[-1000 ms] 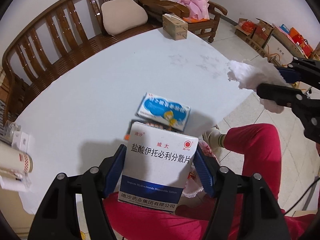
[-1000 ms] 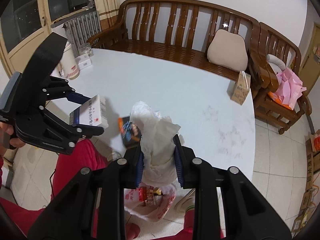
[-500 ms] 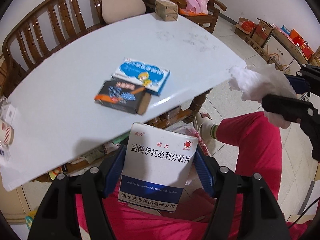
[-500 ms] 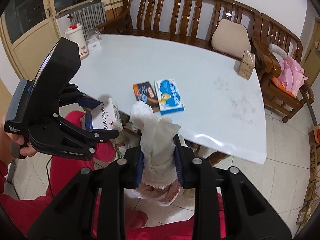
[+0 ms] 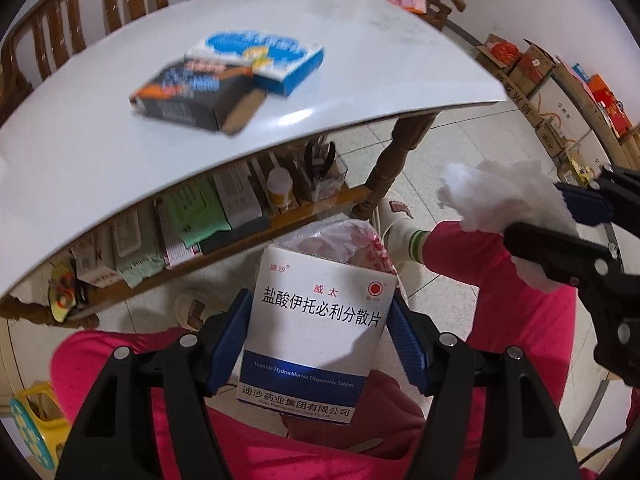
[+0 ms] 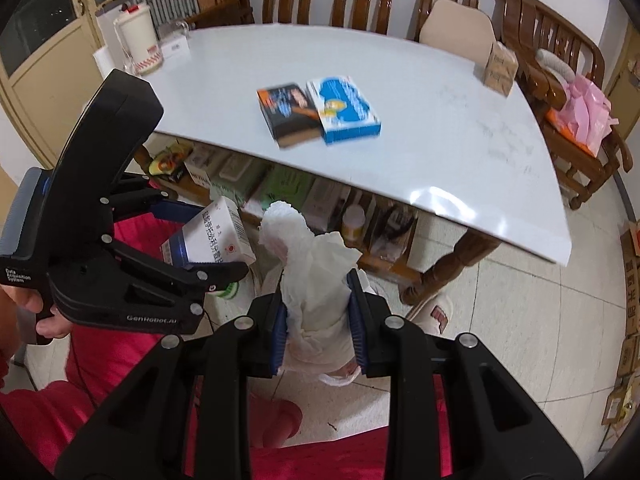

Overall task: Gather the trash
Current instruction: 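Carry the white medicine box and tissue down to the white bag with both grippers, then open both grippers to drop the medicine box and tissue into the bag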

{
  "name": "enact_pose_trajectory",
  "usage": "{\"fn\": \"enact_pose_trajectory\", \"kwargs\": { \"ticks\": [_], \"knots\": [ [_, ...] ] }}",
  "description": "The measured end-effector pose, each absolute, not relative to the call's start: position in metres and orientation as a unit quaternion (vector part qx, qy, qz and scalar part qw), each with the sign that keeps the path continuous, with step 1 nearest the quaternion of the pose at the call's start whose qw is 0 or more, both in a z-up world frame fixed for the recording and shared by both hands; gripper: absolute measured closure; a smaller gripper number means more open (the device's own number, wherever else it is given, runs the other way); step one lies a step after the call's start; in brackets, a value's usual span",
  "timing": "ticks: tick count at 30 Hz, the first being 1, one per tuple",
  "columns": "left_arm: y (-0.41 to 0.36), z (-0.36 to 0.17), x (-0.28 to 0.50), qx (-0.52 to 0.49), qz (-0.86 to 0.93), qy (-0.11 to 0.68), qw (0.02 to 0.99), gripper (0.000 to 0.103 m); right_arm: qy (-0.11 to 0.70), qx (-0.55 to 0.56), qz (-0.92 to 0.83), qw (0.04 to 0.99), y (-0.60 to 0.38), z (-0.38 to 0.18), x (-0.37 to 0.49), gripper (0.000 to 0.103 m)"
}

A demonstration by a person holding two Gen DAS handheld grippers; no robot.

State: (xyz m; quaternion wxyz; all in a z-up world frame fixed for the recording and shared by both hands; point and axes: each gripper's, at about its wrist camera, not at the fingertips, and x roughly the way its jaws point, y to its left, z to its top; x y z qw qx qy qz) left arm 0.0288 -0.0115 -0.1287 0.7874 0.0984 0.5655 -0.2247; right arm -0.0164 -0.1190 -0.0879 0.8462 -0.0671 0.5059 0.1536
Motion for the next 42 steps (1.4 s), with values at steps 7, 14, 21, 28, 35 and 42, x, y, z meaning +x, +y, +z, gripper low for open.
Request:
{"fn": "enact_pose_trajectory", "kwargs": {
  "ticks": [7, 14, 21, 28, 35, 42],
  "knots": [
    [-0.015, -0.170, 0.033, 0.108, -0.199, 0.582, 0.781, 0.038, 0.531, -0.053, 0.147, 0.833, -0.122, -0.128, -0.010, 0.076],
    [-0.020, -0.209, 0.041, 0.118, -0.187, 0.607, 0.764, 0.038, 0.551, -0.046, 0.133, 0.823, -0.123, -0.168, -0.001, 0.076],
    [-0.028, -0.248, 0.051, 0.118, -0.185, 0.634, 0.742, 0.038, 0.585, -0.022, 0.116, 0.802, -0.129, -0.217, 0.007, 0.076],
    [-0.032, -0.284, 0.063, 0.098, -0.185, 0.667, 0.715, 0.038, 0.616, -0.005, 0.095, 0.782, -0.134, -0.257, 0.013, 0.076],
    [-0.033, -0.314, 0.077, 0.081, -0.173, 0.694, 0.694, 0.038, 0.642, 0.005, 0.083, 0.762, -0.139, -0.290, 0.016, 0.076],
    [-0.031, -0.345, 0.090, 0.044, -0.163, 0.726, 0.667, 0.038, 0.667, 0.022, 0.080, 0.741, -0.138, -0.321, 0.019, 0.075]
  ]
}}
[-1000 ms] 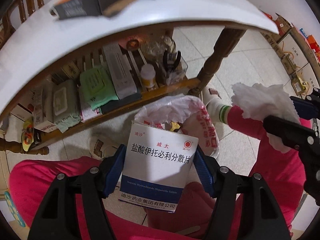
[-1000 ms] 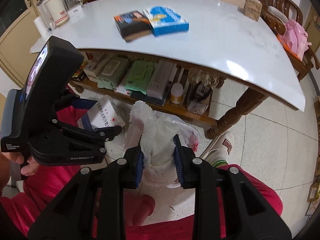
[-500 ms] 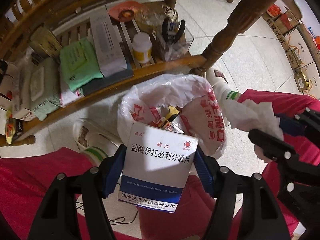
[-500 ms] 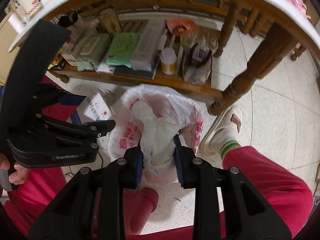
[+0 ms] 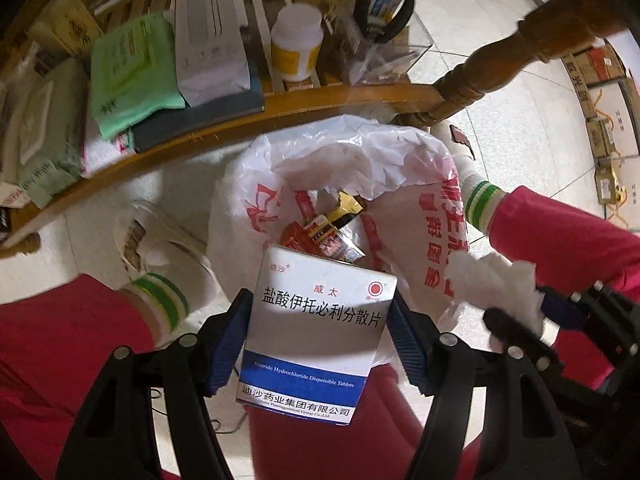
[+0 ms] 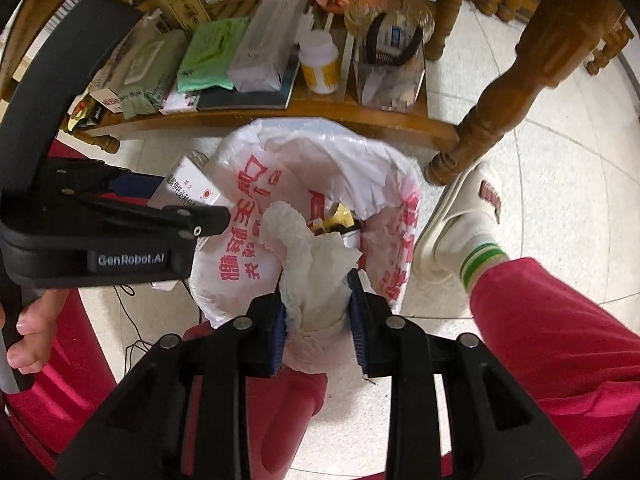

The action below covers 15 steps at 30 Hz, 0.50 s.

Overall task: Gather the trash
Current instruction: 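Open both grippers to drop the medicine box and tissue into the bag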

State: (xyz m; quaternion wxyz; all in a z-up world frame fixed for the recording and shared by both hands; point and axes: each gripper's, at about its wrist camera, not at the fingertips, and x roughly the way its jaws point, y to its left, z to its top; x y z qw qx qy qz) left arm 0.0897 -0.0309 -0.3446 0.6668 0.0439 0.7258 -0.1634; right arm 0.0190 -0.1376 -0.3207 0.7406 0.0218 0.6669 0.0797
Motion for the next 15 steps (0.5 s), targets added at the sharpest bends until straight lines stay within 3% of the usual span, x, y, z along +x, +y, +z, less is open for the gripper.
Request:
{"fn": "enact_pose_trajectory", "kwargs": {
  "ticks": [15],
  "knots": [
    [-0.035, -0.409, 0.118, -0.010, -0.132, 0.778, 0.615, 0.038, 0.708, 0.034, 0.089, 0.699, -0.128, -0.375, 0.031, 0.075]
  ]
}}
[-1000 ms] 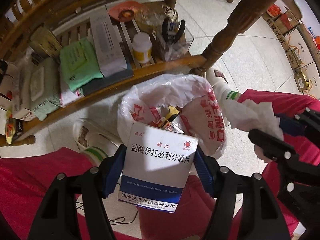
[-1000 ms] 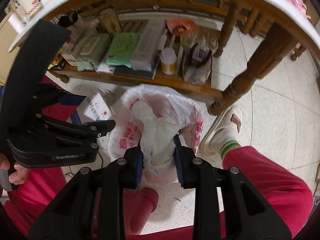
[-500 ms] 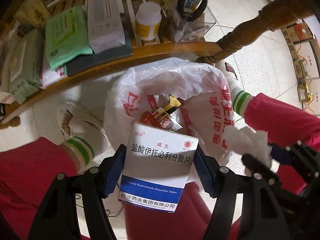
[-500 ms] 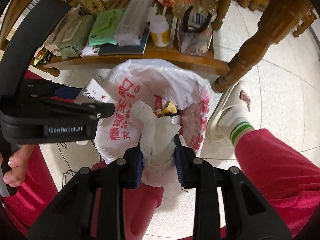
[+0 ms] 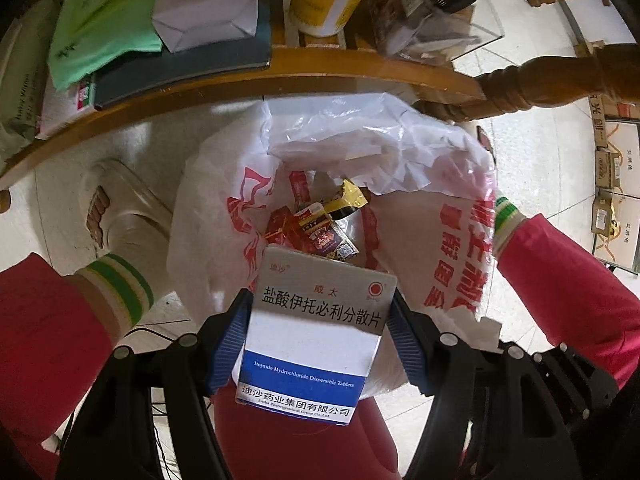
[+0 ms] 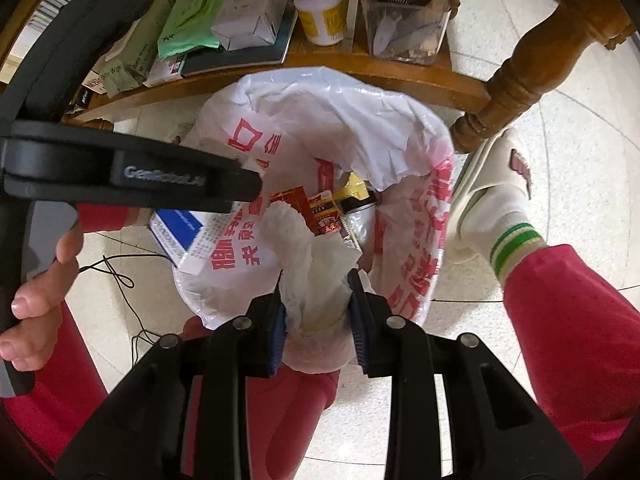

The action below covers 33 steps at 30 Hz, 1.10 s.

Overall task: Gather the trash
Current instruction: 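Open both grippers to drop the medicine box and tissue into the bag, then raise both tools back over the table toward the remaining boxes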

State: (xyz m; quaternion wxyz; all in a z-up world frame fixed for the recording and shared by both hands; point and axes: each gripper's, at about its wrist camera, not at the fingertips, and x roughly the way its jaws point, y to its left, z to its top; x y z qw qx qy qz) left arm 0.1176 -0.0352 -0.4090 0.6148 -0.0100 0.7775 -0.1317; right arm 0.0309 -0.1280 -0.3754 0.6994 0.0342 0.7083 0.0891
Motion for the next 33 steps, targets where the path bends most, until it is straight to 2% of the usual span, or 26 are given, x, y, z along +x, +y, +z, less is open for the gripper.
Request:
{"fn": "enact_pose_trajectory", "kwargs": {
  "ticks": [5, 7, 9, 13, 20, 22, 33],
  "knots": [
    [-0.033, -0.422, 0.122, -0.022, -0.125, 0.788, 0.603, 0.038, 0.714, 0.032, 0.094, 0.693, -0.124, -0.383, 0.033, 0.074],
    [-0.032, -0.425, 0.123, -0.025, -0.120, 0.789, 0.601, 0.038, 0.713, 0.034, 0.094, 0.694, -0.124, -0.383, 0.034, 0.067],
    [-0.030, -0.425, 0.125, -0.034, -0.121, 0.791, 0.599, 0.037, 0.713, 0.038, 0.092, 0.694, -0.126, -0.384, 0.035, 0.066],
    [-0.029, -0.425, 0.126, -0.027, -0.114, 0.791, 0.601, 0.030, 0.715, 0.050, 0.091, 0.692, -0.129, -0.386, 0.037, 0.051],
    [-0.029, -0.423, 0.125, -0.026, -0.116, 0.789, 0.602, 0.030, 0.715, 0.055, 0.095, 0.691, -0.128, -0.386, 0.039, 0.049],
    [-0.028, -0.422, 0.125, -0.024, -0.115, 0.788, 0.604, 0.030, 0.712, 0.058, 0.097, 0.693, -0.127, -0.385, 0.039, 0.039],
    [-0.028, -0.417, 0.125, -0.023, -0.114, 0.784, 0.610, 0.028, 0.711, 0.060, 0.096, 0.694, -0.128, -0.384, 0.040, 0.038]
  ]
}}
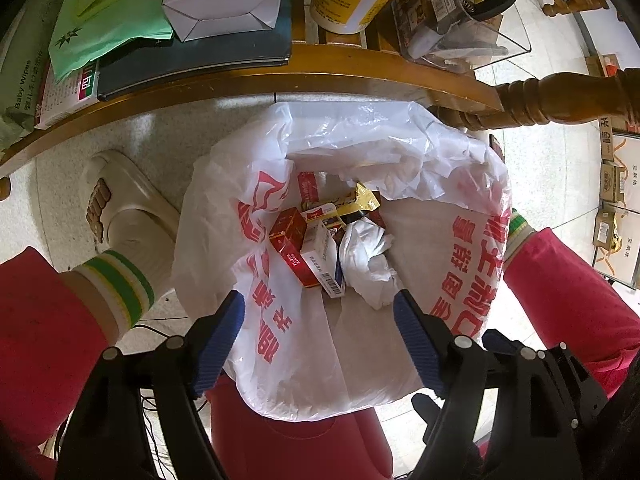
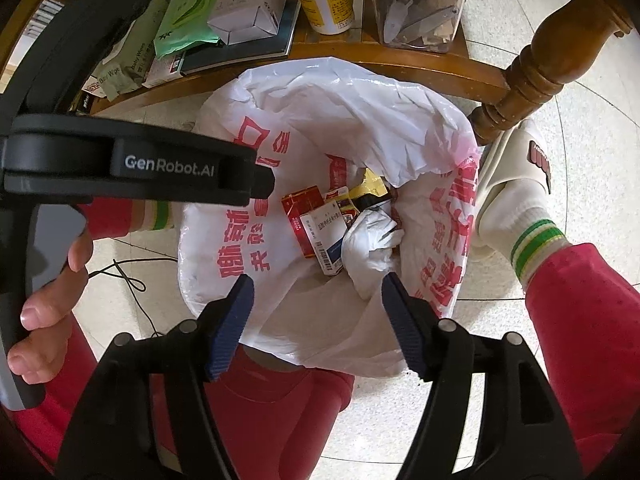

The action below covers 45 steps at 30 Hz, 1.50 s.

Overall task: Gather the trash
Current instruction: 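Raise both tools back over the table toward the remaining boxes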

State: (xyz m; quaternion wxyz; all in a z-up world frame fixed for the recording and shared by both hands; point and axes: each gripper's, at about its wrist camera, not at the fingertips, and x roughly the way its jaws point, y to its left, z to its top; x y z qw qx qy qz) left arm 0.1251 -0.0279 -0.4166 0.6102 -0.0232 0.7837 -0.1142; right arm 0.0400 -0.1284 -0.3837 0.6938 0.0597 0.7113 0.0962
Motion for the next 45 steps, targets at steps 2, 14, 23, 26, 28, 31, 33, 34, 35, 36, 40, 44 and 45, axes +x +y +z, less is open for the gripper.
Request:
{"fn": "enact_pose_trajectory", "kwargs": {
  "ticks": [2, 14, 23, 26, 28, 31, 33, 34, 35, 36, 40, 44, 45],
  "knots": [
    [-0.028, -0.416, 0.125, -0.023, -0.114, 0.783, 0.611, 0.028, 0.711, 0.059, 0.096, 0.694, -0.128, -0.384, 0.040, 0.038],
    [-0.018, -0.365, 0.108, 0.011, -0.106, 0.751, 0.652, 0.027, 0.680, 0.056, 0.110, 0.723, -0.129, -0.337, 0.028, 0.037],
    [-0.003, -0.214, 0.067, 0.157, -0.186, 0.637, 0.731, 0.018, 0.589, 0.020, 0.159, 0.792, -0.156, -0.181, 0.025, 0.020],
    [0.008, -0.147, 0.065, 0.226, -0.216, 0.578, 0.753, 0.012, 0.556, -0.017, 0.166, 0.814, -0.161, -0.121, 0.035, 0.015],
    [0.013, -0.108, 0.069, 0.261, -0.251, 0.548, 0.754, 0.009, 0.537, -0.039, 0.177, 0.824, -0.160, -0.085, 0.042, 0.014],
    [0.017, -0.050, 0.079, 0.331, -0.303, 0.500, 0.741, 0.008, 0.517, -0.053, 0.201, 0.831, -0.159, -0.035, 0.054, 0.012],
    [0.017, -0.025, 0.085, 0.370, -0.332, 0.479, 0.723, 0.008, 0.511, -0.058, 0.213, 0.831, -0.159, -0.007, 0.065, 0.011],
    [0.016, -0.012, 0.088, 0.393, -0.344, 0.464, 0.716, 0.008, 0.508, -0.062, 0.217, 0.831, -0.159, 0.004, 0.069, 0.011],
    [0.013, -0.005, 0.088, 0.409, -0.350, 0.453, 0.711, 0.008, 0.505, -0.069, 0.223, 0.831, -0.157, 0.018, 0.074, 0.011],
    [0.011, 0.003, 0.091, 0.425, -0.358, 0.446, 0.702, 0.008, 0.503, -0.073, 0.226, 0.831, -0.156, 0.027, 0.080, 0.011],
    [0.004, 0.029, 0.100, 0.450, -0.408, 0.436, 0.663, 0.008, 0.500, -0.092, 0.228, 0.831, -0.150, 0.059, 0.098, 0.011],
    [0.000, 0.035, 0.111, 0.451, -0.450, 0.444, 0.630, 0.008, 0.499, -0.117, 0.230, 0.828, -0.142, 0.078, 0.119, 0.011],
    [0.001, 0.033, 0.115, 0.456, -0.453, 0.444, 0.624, 0.008, 0.499, -0.123, 0.230, 0.826, -0.140, 0.079, 0.123, 0.011]
  ]
}}
